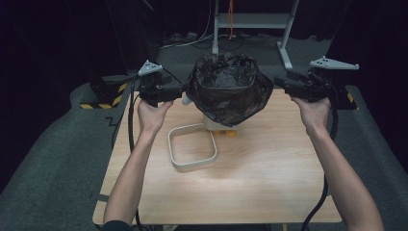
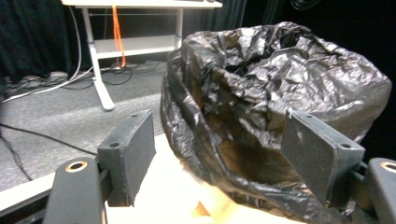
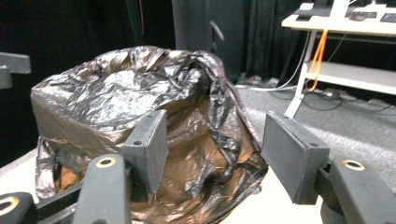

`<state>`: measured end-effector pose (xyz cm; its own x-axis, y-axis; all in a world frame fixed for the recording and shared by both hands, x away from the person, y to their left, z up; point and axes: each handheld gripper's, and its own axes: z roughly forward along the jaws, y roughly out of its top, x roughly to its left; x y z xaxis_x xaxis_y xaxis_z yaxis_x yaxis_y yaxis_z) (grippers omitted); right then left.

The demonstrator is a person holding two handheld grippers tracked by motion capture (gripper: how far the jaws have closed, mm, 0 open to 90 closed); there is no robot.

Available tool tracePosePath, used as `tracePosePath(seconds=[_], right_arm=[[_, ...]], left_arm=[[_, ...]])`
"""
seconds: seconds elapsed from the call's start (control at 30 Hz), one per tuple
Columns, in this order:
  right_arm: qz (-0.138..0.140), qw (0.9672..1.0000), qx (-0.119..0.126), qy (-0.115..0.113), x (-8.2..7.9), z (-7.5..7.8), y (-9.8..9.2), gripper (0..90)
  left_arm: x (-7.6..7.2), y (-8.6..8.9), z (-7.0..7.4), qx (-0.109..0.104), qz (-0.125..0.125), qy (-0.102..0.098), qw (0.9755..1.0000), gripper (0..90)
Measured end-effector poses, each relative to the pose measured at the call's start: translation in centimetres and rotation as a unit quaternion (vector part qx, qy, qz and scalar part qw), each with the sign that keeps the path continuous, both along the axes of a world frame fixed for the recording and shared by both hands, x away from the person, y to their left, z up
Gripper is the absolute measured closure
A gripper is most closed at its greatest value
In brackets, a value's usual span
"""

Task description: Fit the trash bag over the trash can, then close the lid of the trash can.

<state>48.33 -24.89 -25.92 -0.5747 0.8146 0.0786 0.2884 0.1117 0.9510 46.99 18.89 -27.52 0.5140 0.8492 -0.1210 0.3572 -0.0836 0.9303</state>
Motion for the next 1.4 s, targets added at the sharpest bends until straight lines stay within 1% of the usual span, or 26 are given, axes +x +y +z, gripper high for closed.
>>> tracePosePath(seconds=[0.07,0.17,0.2,0.27,0.3,0.37,0.43,0.47,0.5,0.6,0.7,0.77,0.8,0.83,0.87,0.93,0.97,1.0,1.03,1.13,1.2,1.23,1.3,1.33,1.37,1.4], right_arm=[[0.000,1.0000,0.000,0.001,-0.1,-0.1,-0.1,40.6],[0.001,1.0000,-0.004,0.006,-0.4,-0.8,-0.5,40.5],[0.001,1.0000,-0.004,0.006,-0.4,-0.8,-0.5,40.5],[-0.001,0.9999,-0.008,0.007,-0.6,-1.2,-0.7,40.5],[-0.004,0.9999,-0.011,0.007,-1.0,-1.6,-0.8,40.5],[-0.005,0.9999,-0.011,0.006,-1.3,-2.0,-0.9,40.5],[-0.005,0.9999,-0.013,0.007,-1.6,-2.6,-1.0,40.4],[-0.005,0.9999,-0.013,0.007,-1.6,-2.6,-1.0,40.4],[-0.007,0.9998,-0.016,0.012,-1.8,-3.3,-1.1,40.3],[-0.012,0.9996,-0.017,0.019,-2.0,-4.1,-1.3,40.1],[-0.015,0.9996,-0.015,0.021,-2.2,-4.8,-1.4,39.9],[-0.018,0.9994,-0.018,0.024,-2.2,-5.2,-1.4,39.8],[-0.018,0.9994,-0.018,0.024,-2.2,-5.2,-1.4,39.8],[-0.022,0.9993,-0.014,0.025,-2.3,-5.8,-1.6,39.9],[-0.024,0.9993,-0.013,0.026,-2.3,-6.0,-1.6,39.8],[-0.027,0.9992,-0.013,0.026,-2.4,-6.6,-1.7,39.8],[-0.027,0.9992,-0.013,0.026,-2.4,-6.6,-1.7,39.8],[-0.026,0.9992,-0.012,0.028,-2.5,-7.3,-1.7,39.8],[-0.026,0.9992,-0.012,0.028,-2.5,-7.3,-1.7,39.8],[-0.025,0.9992,-0.014,0.029,-2.9,-8.2,-1.9,39.5],[-0.033,0.9989,-0.015,0.029,-3.4,-9.2,-2.2,38.8],[-0.035,0.9988,-0.014,0.030,-3.6,-9.6,-2.4,38.8],[-0.042,0.9985,-0.017,0.031,-3.9,-10.3,-2.9,38.6],[-0.042,0.9985,-0.017,0.031,-3.9,-10.3,-2.9,38.6],[-0.044,0.9984,-0.017,0.030,-4.1,-10.6,-3.1,38.4],[-0.054,0.9980,-0.015,0.031,-4.4,-11.4,-3.8,38.1]], left_arm=[[-0.1,0.2,-0.1,0.001,0.003,0.004,1.0000,26.1],[-0.4,0.6,-0.4,-0.005,0.006,0.004,1.0000,26.2],[-0.5,0.7,-0.5,-0.006,0.007,0.004,0.9999,26.2],[-0.7,0.9,-0.7,-0.002,0.009,0.006,0.9999,26.3],[-0.8,1.0,-0.9,0.002,0.010,0.009,0.9999,26.4],[-0.9,1.2,-1.1,0.007,0.014,0.010,0.9998,26.4],[-1.0,1.3,-1.3,0.005,0.015,0.009,0.9998,26.5],[-1.0,1.5,-1.5,0.002,0.016,0.011,0.9998,26.5],[-1.1,1.7,-1.8,0.003,0.017,0.015,0.9997,26.3],[-1.4,2.1,-2.3,0.000,0.021,0.016,0.9996,26.2],[-1.5,2.4,-2.7,-0.005,0.022,0.018,0.9996,26.1],[-1.8,2.7,-3.2,-0.002,0.023,0.019,0.9996,26.0],[-1.8,2.7,-3.2,-0.002,0.023,0.019,0.9996,25.8],[-1.9,2.9,-3.5,0.000,0.026,0.018,0.9995,25.8],[-2.0,3.0,-3.7,-0.001,0.028,0.017,0.9995,25.7],[-2.2,3.1,-4.1,-0.007,0.028,0.016,0.9995,25.7],[-2.2,3.1,-4.1,-0.007,0.028,0.016,0.9995,25.7],[-2.3,3.2,-4.3,-0.009,0.027,0.016,0.9995,25.7],[-2.3,3.2,-4.5,-0.009,0.027,0.016,0.9995,25.7],[-2.4,3.0,-5.3,-0.006,0.028,0.018,0.9994,25.6],[-2.4,2.9,-5.8,-0.004,0.028,0.019,0.9994,25.3],[-2.4,2.7,-6.4,-0.009,0.024,0.023,0.9994,25.1],[-2.4,2.6,-6.9,-0.009,0.021,0.027,0.9994,25.0],[-2.4,2.6,-6.9,-0.009,0.021,0.027,0.9994,24.9],[-2.4,2.4,-7.2,-0.005,0.020,0.030,0.9993,24.9],[-2.5,2.3,-7.4,-0.004,0.020,0.031,0.9993,24.6]])
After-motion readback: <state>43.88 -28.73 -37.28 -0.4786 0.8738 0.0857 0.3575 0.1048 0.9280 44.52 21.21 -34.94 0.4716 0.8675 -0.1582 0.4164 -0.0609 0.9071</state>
